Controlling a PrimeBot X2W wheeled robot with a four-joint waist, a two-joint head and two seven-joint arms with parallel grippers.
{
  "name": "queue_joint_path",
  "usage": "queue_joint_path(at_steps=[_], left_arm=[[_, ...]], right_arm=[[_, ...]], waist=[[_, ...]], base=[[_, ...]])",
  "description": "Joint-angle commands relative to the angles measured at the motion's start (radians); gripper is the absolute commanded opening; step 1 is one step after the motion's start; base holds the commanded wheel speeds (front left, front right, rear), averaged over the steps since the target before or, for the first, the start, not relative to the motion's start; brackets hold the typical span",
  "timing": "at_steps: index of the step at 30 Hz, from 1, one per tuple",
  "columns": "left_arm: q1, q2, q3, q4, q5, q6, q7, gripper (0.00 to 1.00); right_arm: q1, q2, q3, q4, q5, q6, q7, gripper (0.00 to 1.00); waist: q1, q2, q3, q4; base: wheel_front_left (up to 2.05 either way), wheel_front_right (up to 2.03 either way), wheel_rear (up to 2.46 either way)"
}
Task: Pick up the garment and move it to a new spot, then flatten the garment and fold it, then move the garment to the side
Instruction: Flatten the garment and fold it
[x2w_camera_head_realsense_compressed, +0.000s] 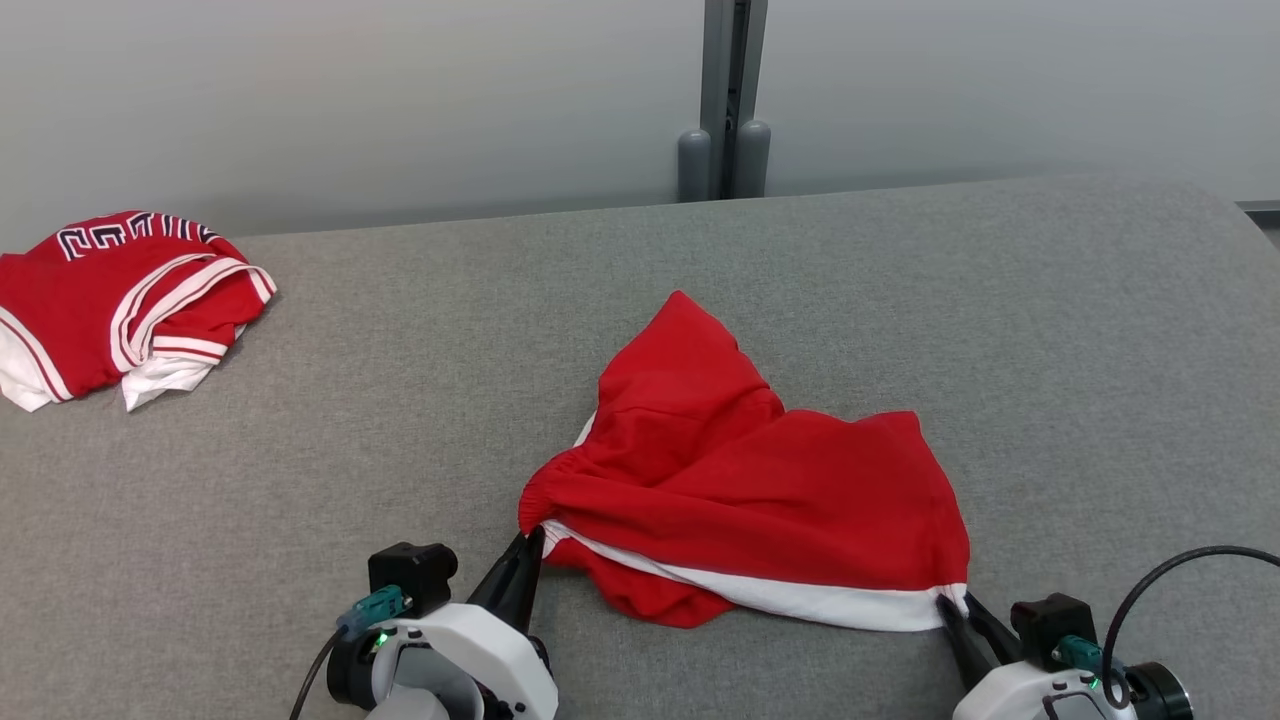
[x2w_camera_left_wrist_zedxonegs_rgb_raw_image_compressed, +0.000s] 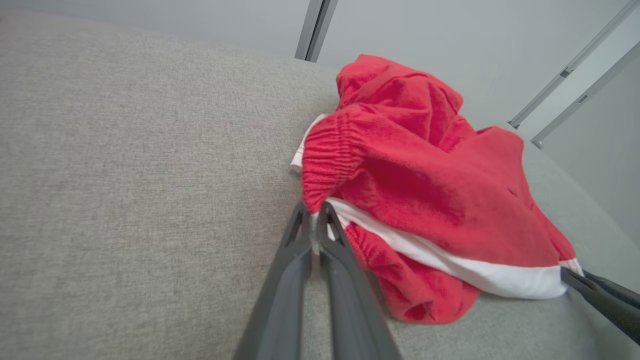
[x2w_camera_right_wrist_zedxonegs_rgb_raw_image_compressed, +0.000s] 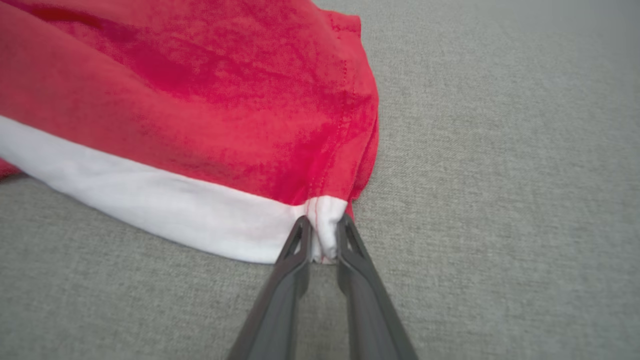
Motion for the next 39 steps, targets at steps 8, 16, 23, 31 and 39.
queue_joint_path(at_steps=[8, 16, 23, 31, 39], left_arm=[[-0.001, 0.004, 0.04, -0.044, 0.011, -0.012, -0.005, 0.0], [0.023, 0.003, 0.075, -0.169, 0.004, -0.028, -0.005, 0.0], [0.007, 0.034, 0.082, -0.342, -0.02, -0.039, 0.045, 0.0], [-0.029, 0.13, 0.083, -0.573, -0.026, -0.029, 0.188, 0.0], [-0.113, 0.243, 0.101, -0.772, -0.045, -0.02, 0.379, 0.0]], right_arm=[[-0.019, -0.007, -0.011, -0.08, 0.046, 0.0, -0.013, 0.0], [0.012, -0.03, -0.002, -0.298, 0.134, 0.0, -0.01, 0.0], [0.042, -0.087, -0.028, -0.583, 0.208, 0.0, 0.075, 0.0], [0.033, -0.11, -0.096, -0.821, 0.272, 0.0, 0.163, 0.0], [-0.033, -0.135, -0.181, -0.969, 0.294, 0.0, 0.246, 0.0]], waist=[[0.0, 0.0, -0.013, 0.0], [0.0, 0.0, -0.06, -0.009], [0.0, 0.0, -0.104, -0.013], [0.0, 0.0, -0.13, -0.011], [0.0, 0.0, -0.128, -0.012]], base=[[0.0, 0.0, 0.0], [0.0, 0.0, 0.0], [0.0, 0.0, 0.0], [0.0, 0.0, 0.0], [0.0, 0.0, 0.0]])
